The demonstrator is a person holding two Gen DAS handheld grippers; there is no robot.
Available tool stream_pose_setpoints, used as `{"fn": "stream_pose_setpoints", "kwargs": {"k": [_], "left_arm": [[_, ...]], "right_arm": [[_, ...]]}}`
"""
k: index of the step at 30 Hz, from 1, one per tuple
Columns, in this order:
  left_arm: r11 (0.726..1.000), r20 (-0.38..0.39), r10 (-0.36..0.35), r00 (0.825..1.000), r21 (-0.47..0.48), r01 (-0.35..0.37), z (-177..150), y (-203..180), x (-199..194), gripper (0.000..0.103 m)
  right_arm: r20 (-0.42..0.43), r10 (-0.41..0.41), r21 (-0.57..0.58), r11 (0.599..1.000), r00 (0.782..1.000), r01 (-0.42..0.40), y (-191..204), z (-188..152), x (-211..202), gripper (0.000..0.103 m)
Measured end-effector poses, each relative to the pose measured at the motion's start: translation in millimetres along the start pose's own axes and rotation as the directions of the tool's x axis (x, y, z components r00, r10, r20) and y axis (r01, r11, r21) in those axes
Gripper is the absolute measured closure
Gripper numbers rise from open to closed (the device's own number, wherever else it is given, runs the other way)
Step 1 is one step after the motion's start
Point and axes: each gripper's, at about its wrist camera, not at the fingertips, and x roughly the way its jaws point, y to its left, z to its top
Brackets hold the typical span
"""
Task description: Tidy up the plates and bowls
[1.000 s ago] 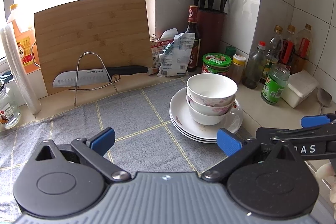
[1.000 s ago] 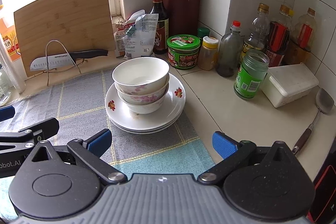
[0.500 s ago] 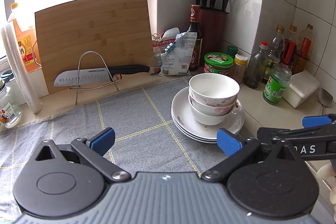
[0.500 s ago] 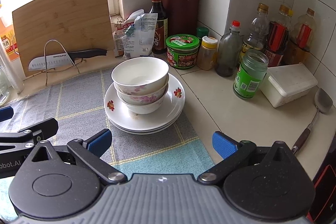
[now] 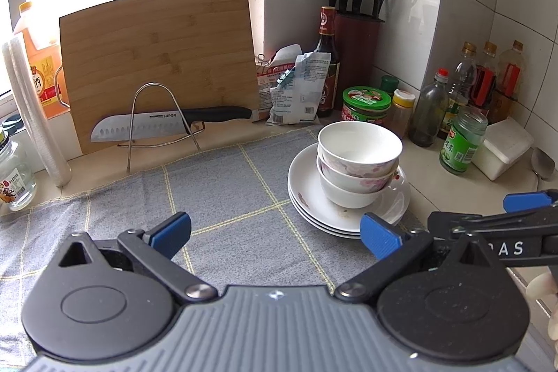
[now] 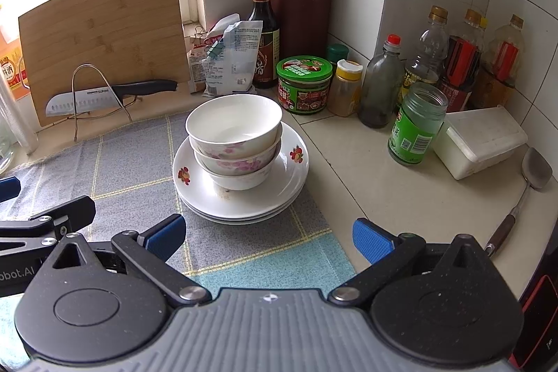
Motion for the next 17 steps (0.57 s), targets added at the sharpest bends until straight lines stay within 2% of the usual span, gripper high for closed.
{"fn": "stream_pose_setpoints", "kwargs": {"k": [17], "left_arm": [[1.000,0.000,-0.003,1.000,0.002,0.003,0.9,-0.2,1.2,0.001]], "right_arm": [[0.000,-0.010,0.005,1.000,1.000,0.010,-0.5,0.0,-1.0,0.000]]}}
